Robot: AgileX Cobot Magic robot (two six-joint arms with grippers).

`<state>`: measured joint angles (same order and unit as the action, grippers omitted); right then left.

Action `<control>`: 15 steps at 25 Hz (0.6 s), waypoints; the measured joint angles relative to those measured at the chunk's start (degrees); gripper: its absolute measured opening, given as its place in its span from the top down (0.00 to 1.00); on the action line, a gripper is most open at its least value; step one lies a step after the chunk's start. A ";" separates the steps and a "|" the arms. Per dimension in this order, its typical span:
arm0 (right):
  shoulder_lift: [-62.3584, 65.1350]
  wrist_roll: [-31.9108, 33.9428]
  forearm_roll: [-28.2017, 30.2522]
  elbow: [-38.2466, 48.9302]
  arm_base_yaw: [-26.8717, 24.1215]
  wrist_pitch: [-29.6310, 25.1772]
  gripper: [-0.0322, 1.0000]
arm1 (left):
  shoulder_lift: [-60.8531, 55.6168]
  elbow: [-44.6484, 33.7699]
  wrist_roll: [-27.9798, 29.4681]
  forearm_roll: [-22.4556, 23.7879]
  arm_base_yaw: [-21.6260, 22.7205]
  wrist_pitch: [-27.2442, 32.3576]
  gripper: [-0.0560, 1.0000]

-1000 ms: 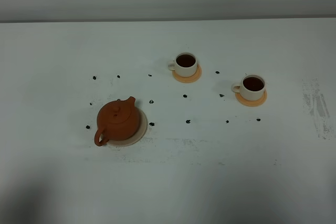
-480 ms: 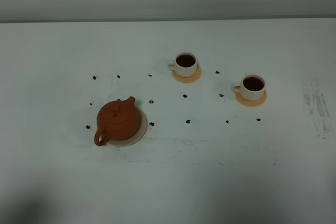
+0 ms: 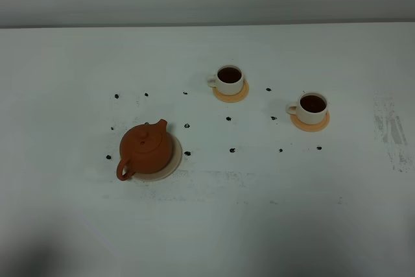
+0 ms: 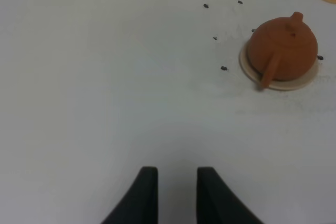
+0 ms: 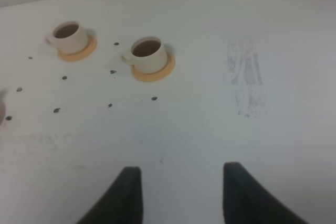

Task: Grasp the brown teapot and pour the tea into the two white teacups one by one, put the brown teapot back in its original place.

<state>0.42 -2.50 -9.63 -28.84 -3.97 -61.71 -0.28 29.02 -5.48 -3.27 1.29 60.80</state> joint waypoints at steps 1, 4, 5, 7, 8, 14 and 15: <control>0.00 0.00 0.00 0.00 0.00 0.00 0.60 | 0.00 0.00 0.00 0.00 0.00 0.00 0.74; 0.00 0.00 0.00 0.00 0.00 0.00 0.60 | 0.00 0.00 0.00 0.00 0.00 0.00 0.74; 0.00 0.00 0.00 0.00 0.00 0.00 0.60 | 0.00 0.00 0.00 0.00 0.00 0.00 0.74; 0.00 0.00 0.00 0.00 0.00 0.00 0.60 | 0.00 0.00 0.00 0.00 0.00 0.00 0.74; 0.00 0.00 0.00 0.00 0.00 0.00 0.60 | 0.00 0.00 0.00 0.00 0.00 0.00 0.74; 0.00 -0.02 0.00 0.00 0.00 0.00 0.60 | 0.00 0.00 0.00 0.00 0.00 0.00 0.74; 0.00 -0.02 0.00 0.00 0.00 0.00 0.60 | 0.00 0.00 0.00 0.00 0.00 0.00 0.74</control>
<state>0.42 -2.52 -9.63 -28.84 -3.97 -61.71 -0.28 29.02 -5.48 -3.27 1.29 60.80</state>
